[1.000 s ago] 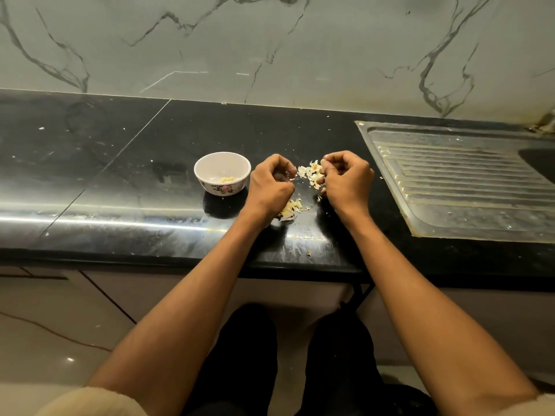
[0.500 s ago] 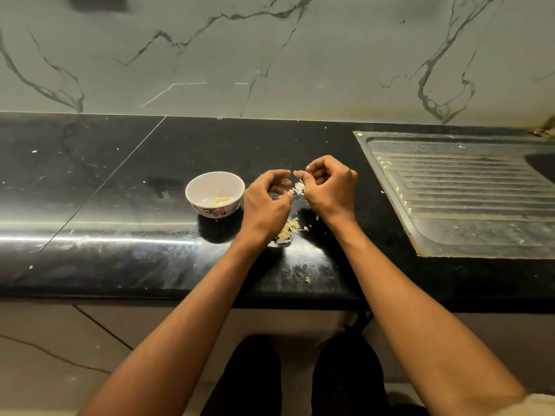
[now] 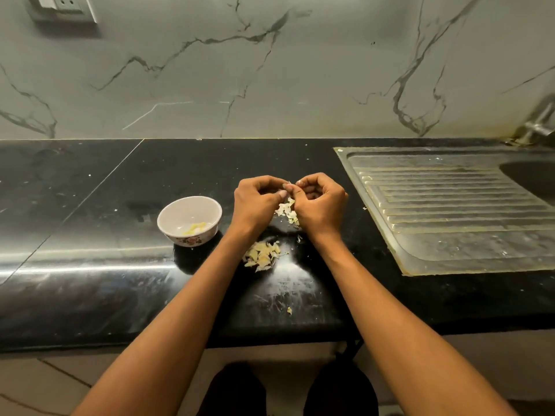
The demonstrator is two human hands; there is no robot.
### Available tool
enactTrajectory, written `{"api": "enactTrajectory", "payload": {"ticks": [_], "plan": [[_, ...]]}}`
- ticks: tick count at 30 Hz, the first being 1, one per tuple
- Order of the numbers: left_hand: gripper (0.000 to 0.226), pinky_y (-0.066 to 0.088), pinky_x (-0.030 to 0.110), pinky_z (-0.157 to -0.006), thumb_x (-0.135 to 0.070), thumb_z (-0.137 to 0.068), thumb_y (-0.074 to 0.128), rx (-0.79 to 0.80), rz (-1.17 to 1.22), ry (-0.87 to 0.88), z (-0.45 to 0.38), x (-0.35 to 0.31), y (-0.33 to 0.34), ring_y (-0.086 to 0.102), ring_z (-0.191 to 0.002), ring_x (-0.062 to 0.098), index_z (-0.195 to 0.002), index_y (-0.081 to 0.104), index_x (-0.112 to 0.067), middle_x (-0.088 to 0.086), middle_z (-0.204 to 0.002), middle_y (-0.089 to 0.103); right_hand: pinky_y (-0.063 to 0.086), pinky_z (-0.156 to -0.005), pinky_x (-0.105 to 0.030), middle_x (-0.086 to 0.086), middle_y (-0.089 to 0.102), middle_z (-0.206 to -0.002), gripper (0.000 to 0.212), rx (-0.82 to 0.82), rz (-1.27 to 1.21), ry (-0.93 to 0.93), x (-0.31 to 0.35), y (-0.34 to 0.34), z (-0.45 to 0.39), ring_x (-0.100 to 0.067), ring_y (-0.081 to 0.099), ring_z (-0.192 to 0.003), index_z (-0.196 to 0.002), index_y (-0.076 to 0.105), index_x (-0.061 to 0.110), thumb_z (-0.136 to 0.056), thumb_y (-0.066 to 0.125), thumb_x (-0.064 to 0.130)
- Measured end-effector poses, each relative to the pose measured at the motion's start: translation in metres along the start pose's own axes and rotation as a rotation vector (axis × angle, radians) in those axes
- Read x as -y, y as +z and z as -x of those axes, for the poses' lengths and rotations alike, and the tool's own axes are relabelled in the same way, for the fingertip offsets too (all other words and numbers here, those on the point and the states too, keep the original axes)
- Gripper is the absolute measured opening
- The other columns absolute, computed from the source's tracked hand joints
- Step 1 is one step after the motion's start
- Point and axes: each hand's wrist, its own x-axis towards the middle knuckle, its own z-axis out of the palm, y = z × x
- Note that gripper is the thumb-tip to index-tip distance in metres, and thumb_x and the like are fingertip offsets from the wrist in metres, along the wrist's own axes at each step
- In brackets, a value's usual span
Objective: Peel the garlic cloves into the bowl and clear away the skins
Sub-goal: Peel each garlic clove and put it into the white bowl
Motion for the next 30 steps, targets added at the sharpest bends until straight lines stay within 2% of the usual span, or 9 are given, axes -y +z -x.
{"api": "enactTrajectory", "payload": {"ticks": [4,7,10,14,17,21,23,27,30], "plan": [[0.010,0.054,0.025,-0.069,0.000,-0.087,0.075,0.100,0.224,-0.047,-0.007,0.006,0.000,0.069,-0.077,0.015,-0.096,0.079,-0.004,0.014,-0.089,0.077,0.061,-0.055,-0.040,0.000,0.071,-0.069,0.018,-0.038,-0.068,0.084,-0.002,0.001,-0.003,-0.019,0.071,-0.060,-0.074,0.070,0.014,-0.080,0.087,0.010],[0.011,0.054,0.024,-0.068,-0.003,-0.084,0.079,0.146,0.319,-0.088,-0.006,0.008,-0.001,0.070,-0.077,0.018,-0.094,0.078,-0.006,0.011,-0.087,0.077,0.057,-0.048,-0.033,-0.007,0.072,-0.069,0.021,-0.013,-0.135,0.142,-0.001,0.000,-0.002,-0.023,0.072,-0.058,-0.074,0.068,0.016,-0.082,0.085,0.007],[0.015,0.056,0.025,-0.068,-0.001,-0.081,0.081,0.153,0.323,-0.082,-0.005,0.010,-0.003,0.071,-0.077,0.023,-0.095,0.077,-0.003,0.016,-0.087,0.076,0.049,-0.041,-0.024,-0.011,0.070,-0.064,0.019,0.023,-0.263,0.240,0.003,0.000,0.000,-0.020,0.068,-0.049,-0.075,0.067,0.008,-0.085,0.083,0.003],[0.013,0.058,0.035,-0.076,0.002,-0.080,0.081,0.136,0.312,-0.097,-0.005,0.010,-0.004,0.070,-0.074,0.022,-0.089,0.076,-0.006,0.015,-0.079,0.074,0.047,-0.039,-0.024,-0.011,0.070,-0.062,0.020,0.060,-0.357,0.269,0.009,-0.001,-0.001,-0.019,0.066,-0.048,-0.078,0.067,0.002,-0.084,0.085,0.007],[0.011,0.058,0.033,-0.073,0.003,-0.081,0.080,0.110,0.277,-0.070,-0.005,0.008,-0.006,0.070,-0.070,0.020,-0.087,0.076,-0.004,0.012,-0.075,0.074,0.047,-0.040,-0.024,-0.009,0.070,-0.063,0.018,0.112,-0.378,0.294,0.011,-0.003,-0.001,-0.020,0.067,-0.050,-0.079,0.066,0.004,-0.086,0.082,0.006],[0.010,0.057,0.038,-0.076,0.003,-0.082,0.080,0.066,0.290,-0.089,-0.007,0.008,-0.010,0.068,-0.075,0.025,-0.087,0.077,-0.004,0.014,-0.077,0.074,0.049,-0.043,-0.022,-0.010,0.073,-0.069,0.008,0.208,-0.419,0.370,0.014,-0.006,-0.004,-0.018,0.068,-0.055,-0.085,0.071,0.000,-0.087,0.078,-0.002],[0.010,0.057,0.037,-0.076,0.003,-0.082,0.079,0.068,0.286,-0.098,-0.008,0.008,-0.011,0.069,-0.077,0.025,-0.085,0.077,-0.007,0.014,-0.079,0.075,0.049,-0.045,-0.021,-0.011,0.073,-0.070,0.005,0.249,-0.429,0.392,0.014,-0.009,-0.006,-0.017,0.068,-0.056,-0.087,0.071,-0.004,-0.086,0.076,-0.004],[0.008,0.058,0.026,-0.068,0.005,-0.084,0.076,0.096,0.299,-0.125,-0.008,0.006,-0.011,0.071,-0.078,0.030,-0.090,0.076,0.000,0.020,-0.082,0.075,0.046,-0.045,-0.021,-0.009,0.072,-0.071,0.005,0.315,-0.440,0.414,0.015,-0.015,-0.009,-0.015,0.066,-0.056,-0.089,0.070,-0.003,-0.088,0.076,-0.002],[0.009,0.058,0.024,-0.067,0.006,-0.084,0.075,0.122,0.295,-0.141,-0.009,0.005,-0.013,0.071,-0.076,0.025,-0.091,0.076,0.000,0.014,-0.078,0.075,0.043,-0.043,-0.021,-0.008,0.071,-0.070,0.007,0.339,-0.427,0.413,0.015,-0.016,-0.009,-0.014,0.061,-0.053,-0.089,0.070,0.000,-0.087,0.076,0.000]]}}
